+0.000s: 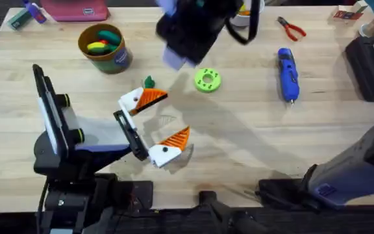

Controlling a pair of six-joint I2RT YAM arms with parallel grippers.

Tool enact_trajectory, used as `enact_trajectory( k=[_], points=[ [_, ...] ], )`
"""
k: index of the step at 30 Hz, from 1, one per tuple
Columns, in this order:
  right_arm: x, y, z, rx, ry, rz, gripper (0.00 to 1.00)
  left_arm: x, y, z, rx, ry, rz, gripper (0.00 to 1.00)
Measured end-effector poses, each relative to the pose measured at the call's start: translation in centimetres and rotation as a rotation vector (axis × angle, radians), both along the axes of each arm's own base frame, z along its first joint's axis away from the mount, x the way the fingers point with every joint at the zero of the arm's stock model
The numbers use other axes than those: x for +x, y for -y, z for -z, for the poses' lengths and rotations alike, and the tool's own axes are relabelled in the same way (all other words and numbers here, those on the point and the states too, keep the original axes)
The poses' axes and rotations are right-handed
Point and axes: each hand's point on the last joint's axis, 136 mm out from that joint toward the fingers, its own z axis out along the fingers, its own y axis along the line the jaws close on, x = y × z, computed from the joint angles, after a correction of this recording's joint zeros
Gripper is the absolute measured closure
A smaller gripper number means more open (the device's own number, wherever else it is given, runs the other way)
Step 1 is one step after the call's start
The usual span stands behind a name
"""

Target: Pick up the gripper from the table and insert it into the empty holder that is missing its gripper. Then pick up a screw, insert it into the mounting hole, and use the screwdriver to tighten it. Finally, clean up the table by picking up the vegetable and placing it into the bucket.

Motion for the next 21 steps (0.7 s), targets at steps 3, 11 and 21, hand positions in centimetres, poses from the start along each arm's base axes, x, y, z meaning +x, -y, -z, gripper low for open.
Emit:
enact_trajectory(
  k=[3,11,21],
  points=[
    [-1.7,-1.0,0.1,-0.019,0.006,-0.104,0.996,0.0,0.0,0.0,0.0,0.0,0.0,0.015],
    [-3.8,-3.3,-0.1,-0.025,0.065,-0.316,0.996,0.0,0.0,0.0,0.0,0.0,0.0,0.014],
    [-4.4,-6.5,0.3,0.03,0.096,-0.507,0.996,0.0,0.0,0.0,0.0,0.0,0.0,0.016]
  ],
)
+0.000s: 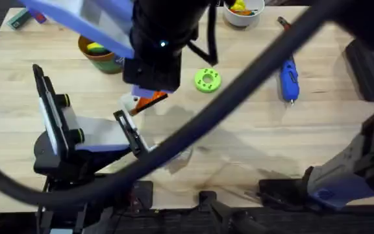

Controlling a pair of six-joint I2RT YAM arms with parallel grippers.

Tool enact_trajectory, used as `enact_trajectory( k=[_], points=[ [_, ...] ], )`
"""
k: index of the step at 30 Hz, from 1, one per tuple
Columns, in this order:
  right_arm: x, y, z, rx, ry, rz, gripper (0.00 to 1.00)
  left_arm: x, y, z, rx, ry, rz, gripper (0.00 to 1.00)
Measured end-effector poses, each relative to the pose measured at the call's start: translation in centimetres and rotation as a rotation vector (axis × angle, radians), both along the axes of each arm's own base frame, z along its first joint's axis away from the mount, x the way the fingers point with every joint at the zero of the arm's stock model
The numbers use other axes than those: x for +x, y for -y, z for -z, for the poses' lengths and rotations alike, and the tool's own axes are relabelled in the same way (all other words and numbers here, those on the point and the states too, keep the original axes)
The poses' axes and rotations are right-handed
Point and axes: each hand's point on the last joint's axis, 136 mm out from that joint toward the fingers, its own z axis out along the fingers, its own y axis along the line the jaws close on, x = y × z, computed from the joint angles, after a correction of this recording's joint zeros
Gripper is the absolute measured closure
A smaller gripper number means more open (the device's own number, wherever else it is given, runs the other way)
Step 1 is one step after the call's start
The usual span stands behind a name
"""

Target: Pick up the gripper from the table and insert it into the empty holder that is missing its gripper. Then pick up a screw, insert it into the mounting hole, and use the screwdriver to tighten it. Finally, clean up the table by picking up the vegetable and placing it into the bucket.

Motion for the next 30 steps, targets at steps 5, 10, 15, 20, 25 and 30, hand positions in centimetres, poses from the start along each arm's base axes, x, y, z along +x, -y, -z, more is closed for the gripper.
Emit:
enact_trajectory(
  k=[5,10,15,20,25,30],
  points=[
    [-0.1,-0.6,1.4,-0.028,-0.021,-0.036,0.996,0.0,0.0,0.0,0.0,0.0,0.0,0.015],
    [-0.3,-0.5,2.0,-0.055,-0.031,-0.055,0.996,0.0,0.0,0.0,0.0,0.0,0.0,0.015],
    [-0.4,-0.6,2.2,-0.057,-0.03,-0.07,0.996,0.0,0.0,0.0,0.0,0.0,0.0,0.014],
    [0.0,-1.3,2.9,-0.058,-0.029,-0.073,0.996,0.0,0.0,0.0,0.0,0.0,0.0,0.015],
    [0.1,-1.5,3.6,-0.072,-0.038,-0.074,0.996,0.0,0.0,0.0,0.0,0.0,0.0,0.016],
    [0.3,-2.0,3.7,-0.06,-0.031,-0.074,0.996,0.0,0.0,0.0,0.0,0.0,0.0,0.015]
  ],
)
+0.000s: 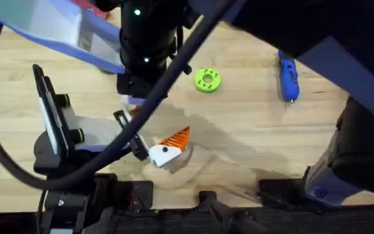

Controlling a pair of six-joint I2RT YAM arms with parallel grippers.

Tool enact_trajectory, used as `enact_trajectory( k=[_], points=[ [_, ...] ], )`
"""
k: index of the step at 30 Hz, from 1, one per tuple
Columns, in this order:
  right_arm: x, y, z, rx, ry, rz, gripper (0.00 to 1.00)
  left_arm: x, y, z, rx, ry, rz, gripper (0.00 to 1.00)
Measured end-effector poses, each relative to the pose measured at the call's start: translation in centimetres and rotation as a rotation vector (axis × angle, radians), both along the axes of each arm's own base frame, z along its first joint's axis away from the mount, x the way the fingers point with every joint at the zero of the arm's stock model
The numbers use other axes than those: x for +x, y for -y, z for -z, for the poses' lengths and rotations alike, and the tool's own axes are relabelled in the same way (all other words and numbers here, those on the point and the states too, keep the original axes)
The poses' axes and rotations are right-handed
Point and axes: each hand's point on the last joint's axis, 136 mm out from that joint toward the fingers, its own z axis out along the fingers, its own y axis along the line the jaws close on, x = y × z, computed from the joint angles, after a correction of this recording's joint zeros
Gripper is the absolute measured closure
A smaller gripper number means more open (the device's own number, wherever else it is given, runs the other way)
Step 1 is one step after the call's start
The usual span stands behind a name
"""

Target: Pick up the gripper from the table and insert it into the empty holder that is missing its gripper. Then pick up a screw, insert it into the mounting hole, and use the screwdriver to tighten it. Finally, clean up the table by picking up the vegetable and placing it into the bucket.

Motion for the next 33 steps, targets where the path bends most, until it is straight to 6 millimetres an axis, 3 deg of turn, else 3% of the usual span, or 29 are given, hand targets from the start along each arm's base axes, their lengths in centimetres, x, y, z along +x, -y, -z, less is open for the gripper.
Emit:
enact_trajectory(
  k=[33],
  points=[
    [0.44,-0.04,0.77,-0.025,0.01,0.004,0.996,0.0,0.0,0.0,0.0,0.0,0.0,0.016]
  ],
)
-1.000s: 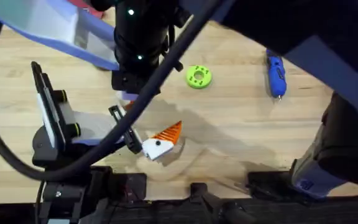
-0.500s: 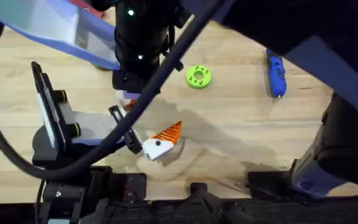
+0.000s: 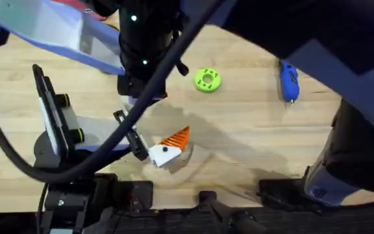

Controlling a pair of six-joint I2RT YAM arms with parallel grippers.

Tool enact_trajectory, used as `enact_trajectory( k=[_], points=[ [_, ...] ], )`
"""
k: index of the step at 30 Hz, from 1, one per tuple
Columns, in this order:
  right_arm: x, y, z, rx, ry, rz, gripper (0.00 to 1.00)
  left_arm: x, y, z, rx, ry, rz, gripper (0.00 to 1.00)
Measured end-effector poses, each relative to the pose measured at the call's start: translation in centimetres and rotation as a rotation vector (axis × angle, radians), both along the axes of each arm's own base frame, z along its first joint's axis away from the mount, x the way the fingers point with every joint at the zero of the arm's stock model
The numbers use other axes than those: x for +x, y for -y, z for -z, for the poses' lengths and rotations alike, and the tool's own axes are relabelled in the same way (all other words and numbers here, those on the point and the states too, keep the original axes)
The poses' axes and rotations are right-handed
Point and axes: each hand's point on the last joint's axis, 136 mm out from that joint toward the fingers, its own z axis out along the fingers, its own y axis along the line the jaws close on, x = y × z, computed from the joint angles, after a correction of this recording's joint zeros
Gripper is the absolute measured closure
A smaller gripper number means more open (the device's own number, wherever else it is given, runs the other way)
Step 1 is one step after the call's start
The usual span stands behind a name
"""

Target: Pick up the gripper from the table and insert it into the empty holder that is missing its gripper. Then pick up a screw, insert it into the mounting hole, and use the screwdriver to tighten it. Finally, clean up the table by picking up the vegetable and placing it into the bucket.

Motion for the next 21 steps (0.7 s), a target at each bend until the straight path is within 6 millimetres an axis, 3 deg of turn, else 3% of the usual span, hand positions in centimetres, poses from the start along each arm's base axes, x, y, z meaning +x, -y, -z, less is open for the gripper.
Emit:
enact_trajectory(
  k=[21],
  points=[
    [0.28,-0.39,0.25,0.001,0.011,0.002,0.996,0.01,0.0,0.01,-0.004,-0.007,-0.001,0.015]
  ],
)
